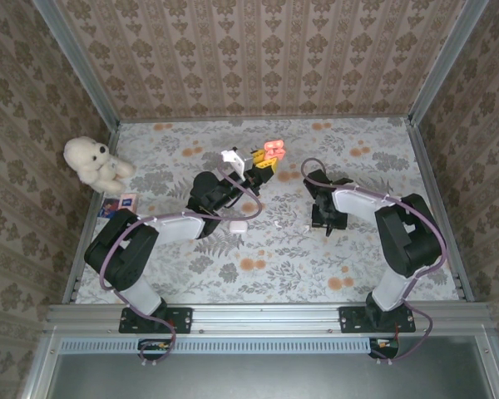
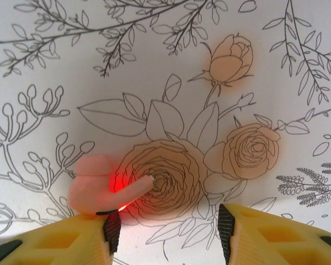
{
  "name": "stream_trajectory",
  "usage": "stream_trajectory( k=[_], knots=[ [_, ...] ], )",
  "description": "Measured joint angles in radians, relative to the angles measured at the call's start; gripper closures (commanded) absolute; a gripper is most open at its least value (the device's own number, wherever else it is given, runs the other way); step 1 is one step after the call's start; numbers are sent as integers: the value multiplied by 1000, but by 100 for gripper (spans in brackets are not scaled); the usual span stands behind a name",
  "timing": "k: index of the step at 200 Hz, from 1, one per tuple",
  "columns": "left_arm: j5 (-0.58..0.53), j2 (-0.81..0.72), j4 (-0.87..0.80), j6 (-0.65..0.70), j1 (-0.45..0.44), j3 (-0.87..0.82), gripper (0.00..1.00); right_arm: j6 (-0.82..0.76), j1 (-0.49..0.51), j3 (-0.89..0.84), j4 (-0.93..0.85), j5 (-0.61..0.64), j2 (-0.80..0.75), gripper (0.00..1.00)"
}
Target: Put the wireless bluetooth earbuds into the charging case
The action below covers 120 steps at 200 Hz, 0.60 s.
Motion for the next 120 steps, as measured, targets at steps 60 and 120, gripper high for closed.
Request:
stream_trajectory(
  k=[60,120],
  knots=[
    [0,0,0,0,0,0,100,3,-24,106,-1,22,78,53],
    [0,0,0,0,0,0,100,30,-51,175,21,-3,118,56]
  ],
)
